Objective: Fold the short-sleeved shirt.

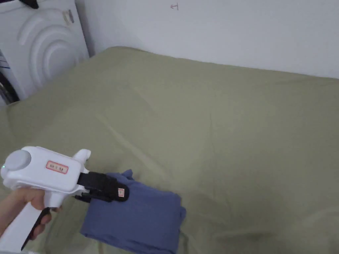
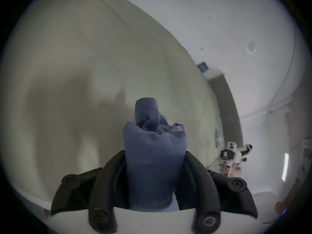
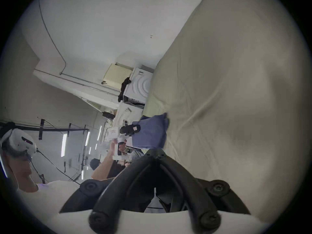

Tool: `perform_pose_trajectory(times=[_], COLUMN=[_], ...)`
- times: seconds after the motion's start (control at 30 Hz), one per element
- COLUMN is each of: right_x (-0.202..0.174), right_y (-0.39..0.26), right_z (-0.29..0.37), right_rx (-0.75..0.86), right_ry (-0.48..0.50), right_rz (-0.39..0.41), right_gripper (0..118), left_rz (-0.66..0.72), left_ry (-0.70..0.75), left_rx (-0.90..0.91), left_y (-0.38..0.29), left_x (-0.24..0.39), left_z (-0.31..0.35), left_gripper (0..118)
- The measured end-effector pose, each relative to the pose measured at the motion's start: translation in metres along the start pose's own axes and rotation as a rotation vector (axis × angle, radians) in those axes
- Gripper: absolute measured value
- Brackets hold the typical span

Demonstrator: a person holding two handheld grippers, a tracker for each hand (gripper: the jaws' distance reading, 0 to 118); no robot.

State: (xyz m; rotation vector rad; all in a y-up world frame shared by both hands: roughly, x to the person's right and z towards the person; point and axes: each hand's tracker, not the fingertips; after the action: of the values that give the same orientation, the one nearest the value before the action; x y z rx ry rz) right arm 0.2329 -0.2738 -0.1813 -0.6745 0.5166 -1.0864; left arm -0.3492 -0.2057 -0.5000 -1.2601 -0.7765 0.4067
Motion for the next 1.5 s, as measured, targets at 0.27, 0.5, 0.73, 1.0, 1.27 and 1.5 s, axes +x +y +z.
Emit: perform_pose_trajectory(times=[0.27,0.5,0.73,1.0,1.27,1.5], right_x=[-0.007,-0.006,-0.016,-0.091,-0.191,-0.216], right_y=[0.012,0.015,0.024,0.029,-0.002,-0.028], right_z=[-0.007,-0.006,0.023,0.070,0.080,0.089], right_rx=[0.048,0.035,0.061,0.235,0.692,0.849], right_ry=[-0.037,-0.054,-0.025,-0.194,-0.830,-0.923], right_rz=[0.018,0.014,0.070,0.360,0.796,0.940], right_gripper=[2,2,2,2,2,2], left_rz=[0.009,-0.092,-0.116,-0.200,-0.517,-0.656], left_ry=[0.151,0.305,0.321,-0.014,0.328,0.454], left_rx=[-0.071,-0.060,0.171,0.438,0.853,0.893], left_y=[0.079,0.092,0.069,-0.047,-0.151,-0.183], left_x=[-0.053,-0.031,0.021,0.202,0.365,0.409], left_z=[0.055,0.058,0.101,0.001,-0.099,-0.112], left_gripper=[40,118,118,57,2,2])
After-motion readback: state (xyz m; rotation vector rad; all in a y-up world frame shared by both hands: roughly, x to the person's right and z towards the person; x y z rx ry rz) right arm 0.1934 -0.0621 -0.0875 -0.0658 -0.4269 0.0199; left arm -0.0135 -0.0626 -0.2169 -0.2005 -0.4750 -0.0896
